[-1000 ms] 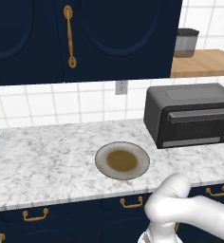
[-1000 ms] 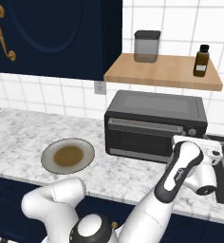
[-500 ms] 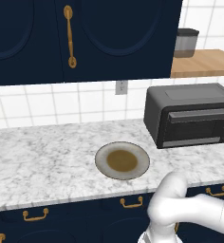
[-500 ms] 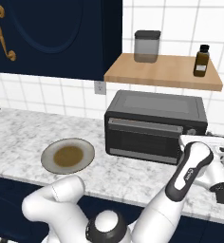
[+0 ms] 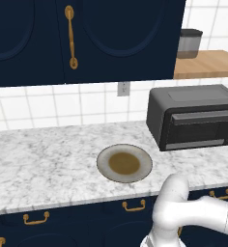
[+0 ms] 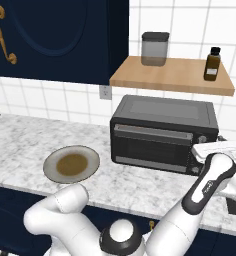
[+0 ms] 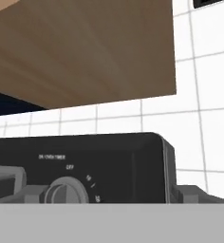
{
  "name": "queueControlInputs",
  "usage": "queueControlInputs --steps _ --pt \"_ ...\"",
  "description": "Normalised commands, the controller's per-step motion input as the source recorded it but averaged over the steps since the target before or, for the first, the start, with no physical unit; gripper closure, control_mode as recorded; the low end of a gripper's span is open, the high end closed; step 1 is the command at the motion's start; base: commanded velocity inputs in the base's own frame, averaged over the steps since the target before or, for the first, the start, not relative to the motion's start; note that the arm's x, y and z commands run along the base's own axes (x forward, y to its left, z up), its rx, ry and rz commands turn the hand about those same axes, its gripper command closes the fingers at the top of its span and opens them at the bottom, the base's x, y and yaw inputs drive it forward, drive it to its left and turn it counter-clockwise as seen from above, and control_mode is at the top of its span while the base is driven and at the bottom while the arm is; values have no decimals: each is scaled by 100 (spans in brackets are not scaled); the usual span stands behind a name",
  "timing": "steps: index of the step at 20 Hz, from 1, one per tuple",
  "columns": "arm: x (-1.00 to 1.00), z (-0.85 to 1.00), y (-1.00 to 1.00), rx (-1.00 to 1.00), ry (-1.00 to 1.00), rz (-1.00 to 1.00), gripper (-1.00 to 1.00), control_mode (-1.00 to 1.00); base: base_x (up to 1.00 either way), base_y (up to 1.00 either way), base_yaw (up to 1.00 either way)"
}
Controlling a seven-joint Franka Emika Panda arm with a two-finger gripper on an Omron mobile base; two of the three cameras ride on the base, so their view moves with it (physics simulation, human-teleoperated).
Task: Pick up the kebab skewer and baguette bread, and place them inside the toaster oven. Close the toaster oven door and start by setting the timer.
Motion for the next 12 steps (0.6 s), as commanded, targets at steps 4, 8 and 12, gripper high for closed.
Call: queueControlInputs --steps 4,8,12 --pt "0 -20 0 -12 -5 -25 -100 -100 0 0 0" --pt "0 -22 0 -12 -1 -30 -100 -100 0 0 0" --pt "9 -26 0 -9 0 -30 -100 -100 0 0 0"
